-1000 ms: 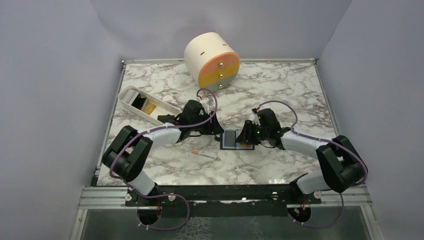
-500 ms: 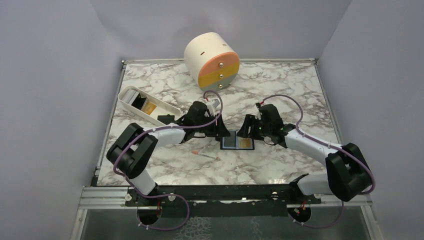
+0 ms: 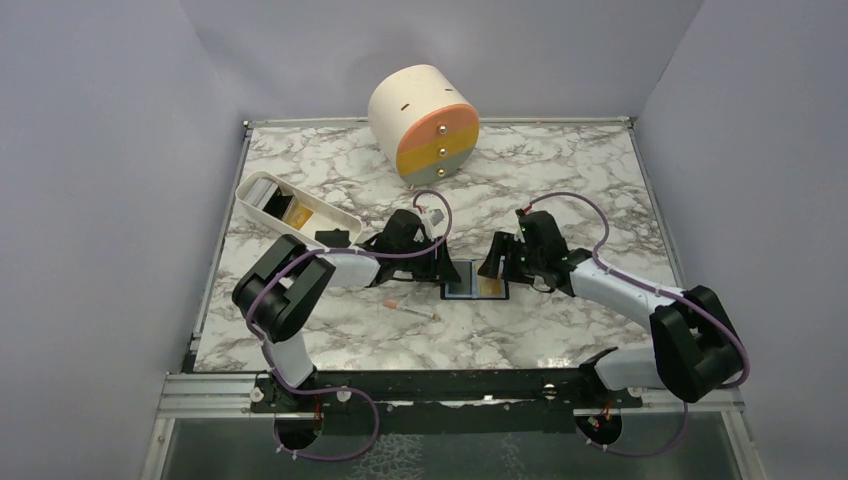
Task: Put the credit cards into the card holder
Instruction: Turn over the card slot in the card holder.
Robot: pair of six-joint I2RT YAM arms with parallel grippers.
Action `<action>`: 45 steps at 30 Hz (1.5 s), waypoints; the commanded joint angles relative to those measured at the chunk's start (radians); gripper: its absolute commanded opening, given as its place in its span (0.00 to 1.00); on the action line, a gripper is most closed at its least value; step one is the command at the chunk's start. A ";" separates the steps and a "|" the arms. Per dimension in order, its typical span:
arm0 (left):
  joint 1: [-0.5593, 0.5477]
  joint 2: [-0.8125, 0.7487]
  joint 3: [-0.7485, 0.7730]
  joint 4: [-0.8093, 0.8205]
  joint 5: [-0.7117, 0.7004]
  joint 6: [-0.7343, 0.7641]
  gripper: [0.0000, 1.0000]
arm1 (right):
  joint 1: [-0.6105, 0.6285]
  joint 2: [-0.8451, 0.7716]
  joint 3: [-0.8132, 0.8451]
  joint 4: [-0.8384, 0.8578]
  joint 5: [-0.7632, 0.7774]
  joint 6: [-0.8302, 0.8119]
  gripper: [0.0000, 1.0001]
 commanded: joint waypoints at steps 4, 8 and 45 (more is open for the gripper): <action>-0.004 0.023 -0.003 0.027 0.000 0.017 0.43 | -0.006 0.027 -0.035 0.034 0.042 -0.010 0.66; -0.004 0.022 -0.008 0.026 -0.009 0.019 0.43 | -0.006 0.043 -0.048 0.057 0.033 -0.015 0.66; -0.004 0.024 -0.018 0.027 -0.025 0.010 0.36 | -0.006 -0.055 -0.076 0.254 -0.316 0.041 0.60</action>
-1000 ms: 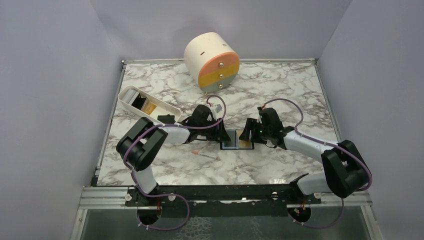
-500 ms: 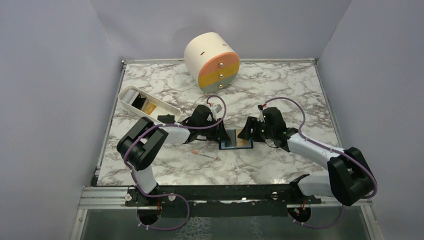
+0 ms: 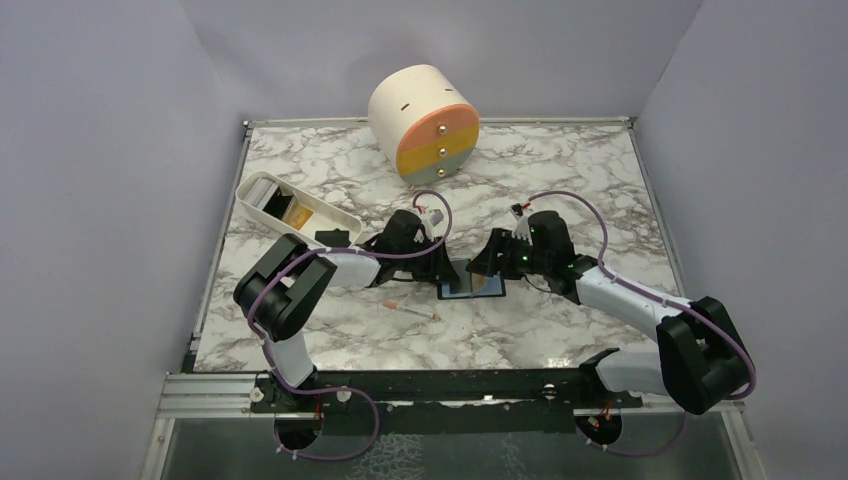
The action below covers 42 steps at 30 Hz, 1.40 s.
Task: Put the credit cards into the card holder
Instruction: Turn over the card slot in the card holder.
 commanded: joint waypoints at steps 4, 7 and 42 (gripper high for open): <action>-0.004 -0.002 -0.019 0.011 -0.028 -0.001 0.35 | 0.005 0.021 -0.014 0.099 -0.122 0.031 0.60; -0.004 -0.016 -0.023 0.011 -0.041 -0.006 0.33 | 0.005 0.046 -0.014 0.134 -0.154 0.040 0.60; 0.274 -0.430 0.200 -0.555 -0.543 0.400 0.45 | 0.014 0.100 0.102 -0.030 -0.072 -0.060 0.56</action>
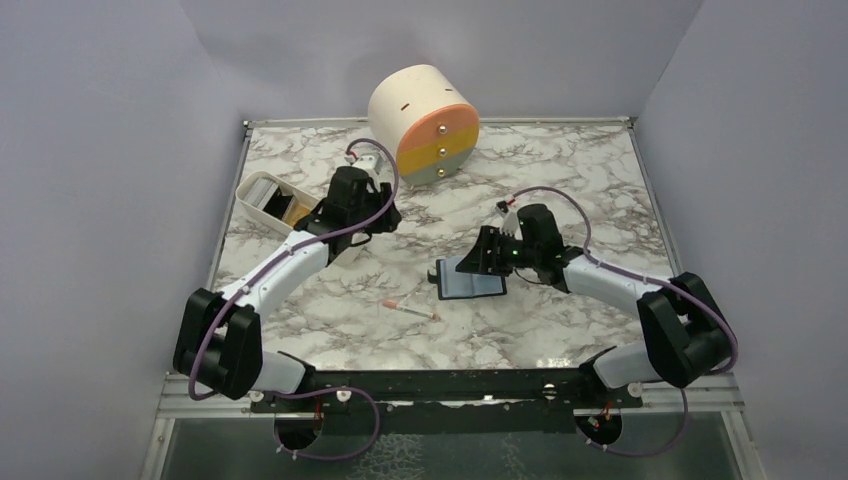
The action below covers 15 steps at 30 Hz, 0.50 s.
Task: Put the credit cards into the card holder
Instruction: Turn over the card slot in the card holder, then pick up the credit card from the storage box.
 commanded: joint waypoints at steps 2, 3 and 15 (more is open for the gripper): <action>0.098 -0.073 0.093 -0.163 -0.211 0.210 0.48 | 0.007 -0.077 0.051 -0.155 0.097 -0.100 0.56; 0.120 -0.081 0.105 -0.171 -0.243 0.237 0.49 | 0.007 -0.092 0.054 -0.170 0.103 -0.112 0.55; 0.314 -0.030 0.162 -0.070 -0.409 0.636 0.53 | 0.007 -0.185 0.071 -0.228 0.055 -0.185 0.55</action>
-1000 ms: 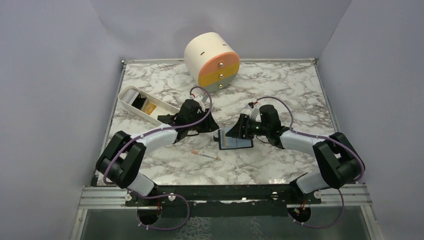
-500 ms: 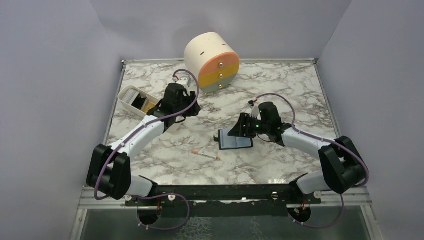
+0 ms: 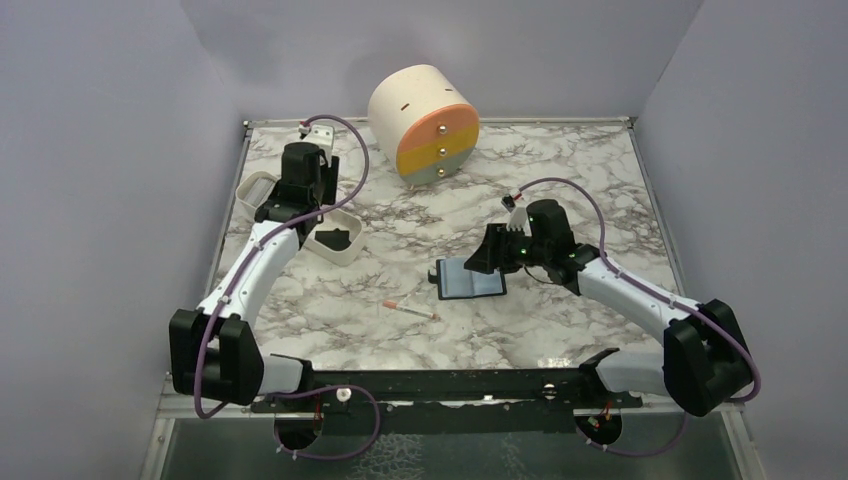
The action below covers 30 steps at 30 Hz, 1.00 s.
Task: Put the credit cards into the card holder
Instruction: Pick up the credit card from the storage box.
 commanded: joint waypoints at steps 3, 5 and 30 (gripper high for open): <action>0.138 0.101 0.068 0.034 -0.025 0.204 0.53 | 0.007 -0.031 0.025 -0.020 -0.025 -0.037 0.55; 0.172 0.148 0.087 0.048 -0.016 0.225 0.53 | 0.007 -0.032 0.024 -0.008 -0.035 -0.038 0.55; 0.321 0.497 0.154 0.141 -0.062 0.341 0.52 | 0.007 -0.033 0.036 0.006 -0.011 -0.020 0.55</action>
